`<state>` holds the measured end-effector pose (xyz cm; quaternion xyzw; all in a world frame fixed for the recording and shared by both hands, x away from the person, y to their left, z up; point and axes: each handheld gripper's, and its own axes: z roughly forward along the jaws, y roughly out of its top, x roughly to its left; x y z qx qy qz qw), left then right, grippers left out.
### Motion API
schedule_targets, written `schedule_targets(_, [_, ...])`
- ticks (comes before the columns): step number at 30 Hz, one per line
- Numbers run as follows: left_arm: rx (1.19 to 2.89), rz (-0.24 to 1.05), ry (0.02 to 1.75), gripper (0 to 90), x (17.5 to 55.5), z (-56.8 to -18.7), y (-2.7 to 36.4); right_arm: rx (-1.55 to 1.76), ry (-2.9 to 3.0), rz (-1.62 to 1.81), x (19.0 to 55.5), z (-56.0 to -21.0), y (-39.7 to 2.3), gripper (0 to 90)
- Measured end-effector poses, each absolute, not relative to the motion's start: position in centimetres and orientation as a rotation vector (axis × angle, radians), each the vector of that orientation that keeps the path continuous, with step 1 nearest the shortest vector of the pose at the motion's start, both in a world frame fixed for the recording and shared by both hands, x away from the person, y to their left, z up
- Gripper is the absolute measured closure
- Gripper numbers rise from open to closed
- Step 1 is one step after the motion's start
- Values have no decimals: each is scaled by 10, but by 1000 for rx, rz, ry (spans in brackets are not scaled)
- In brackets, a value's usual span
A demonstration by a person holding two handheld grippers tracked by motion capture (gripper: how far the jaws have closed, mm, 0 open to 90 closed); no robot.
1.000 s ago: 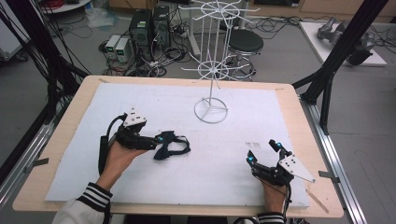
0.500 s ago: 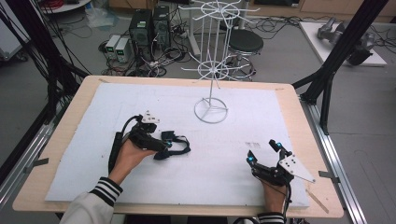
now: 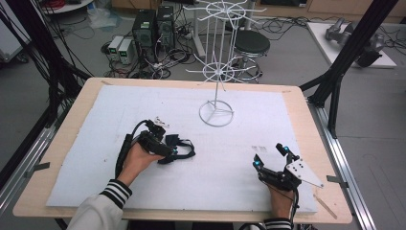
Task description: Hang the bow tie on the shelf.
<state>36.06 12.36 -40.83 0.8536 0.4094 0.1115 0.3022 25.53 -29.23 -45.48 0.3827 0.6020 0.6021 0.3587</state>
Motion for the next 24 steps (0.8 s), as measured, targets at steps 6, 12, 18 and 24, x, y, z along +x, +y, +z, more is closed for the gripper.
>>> schedule_targets(6, [2287,285,1096,317,362,-411,121,991,1550,1553,255,-455,-293,86])
schedule_targets(12, [2315,273,1098,367,364,-412,119,994,1549,1553,255,-455,-292,86])
schedule_targets(18, [2349,271,1106,410,365,-410,114,996,1546,1557,255,-455,-293,86])
schedule_targets(24, [2386,272,1126,428,368,-412,111,995,1544,1557,256,-455,-293,86])
